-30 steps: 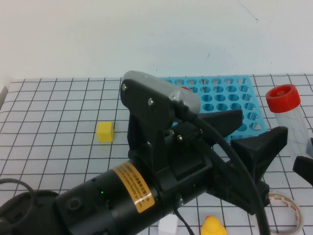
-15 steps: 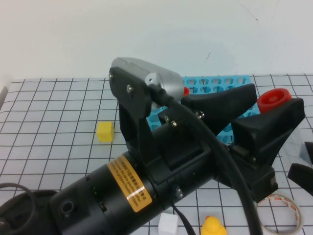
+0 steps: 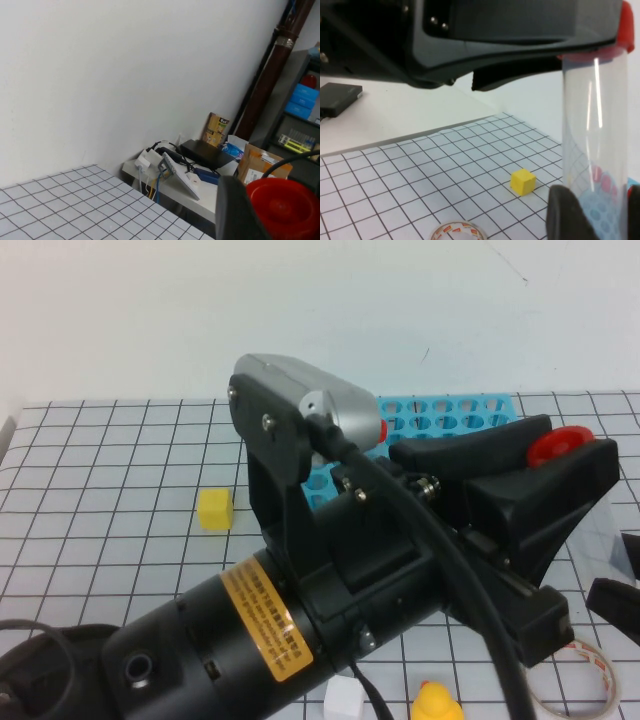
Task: Place the test tubes
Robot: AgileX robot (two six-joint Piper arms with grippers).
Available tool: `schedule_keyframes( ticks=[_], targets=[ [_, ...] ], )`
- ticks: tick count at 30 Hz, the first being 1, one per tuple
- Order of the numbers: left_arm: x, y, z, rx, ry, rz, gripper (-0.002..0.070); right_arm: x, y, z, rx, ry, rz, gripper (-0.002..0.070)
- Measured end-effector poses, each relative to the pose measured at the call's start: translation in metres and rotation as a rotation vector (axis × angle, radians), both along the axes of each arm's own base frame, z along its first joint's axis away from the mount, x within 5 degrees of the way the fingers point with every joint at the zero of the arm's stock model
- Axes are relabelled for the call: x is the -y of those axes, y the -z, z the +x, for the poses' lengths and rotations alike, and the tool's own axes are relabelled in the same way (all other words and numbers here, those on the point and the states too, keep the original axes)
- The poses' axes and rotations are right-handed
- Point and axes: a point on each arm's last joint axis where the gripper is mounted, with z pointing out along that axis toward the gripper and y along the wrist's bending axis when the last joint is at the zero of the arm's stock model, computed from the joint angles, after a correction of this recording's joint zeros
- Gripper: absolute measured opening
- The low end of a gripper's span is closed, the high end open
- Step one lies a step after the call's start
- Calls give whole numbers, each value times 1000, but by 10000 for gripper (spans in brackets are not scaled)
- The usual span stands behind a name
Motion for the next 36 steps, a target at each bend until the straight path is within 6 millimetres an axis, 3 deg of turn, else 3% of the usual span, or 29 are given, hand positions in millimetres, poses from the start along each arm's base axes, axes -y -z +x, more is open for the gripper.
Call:
schedule_keyframes(
  ticks=[7,12,14,23,27,33,36],
  targets=[
    [2,-1,-4,77,26,27,271,0,0,0,-2,4,3,251],
    [3,-1,-6,172,29,81,270,1,0,2,-7,24,11,517],
    [3,0,-6,215,20,112,270,1,0,2,-8,26,12,587],
    [3,7,-4,371,-35,268,270,2,7,1,9,15,-101,626],
    [2,11,1,407,-86,355,270,3,20,-3,-57,-23,-240,524],
    [-2,13,8,457,-184,441,270,9,42,-11,-242,-64,-432,144],
    [-5,15,13,457,-239,478,270,13,49,-15,-301,-81,-513,41]
  ],
)
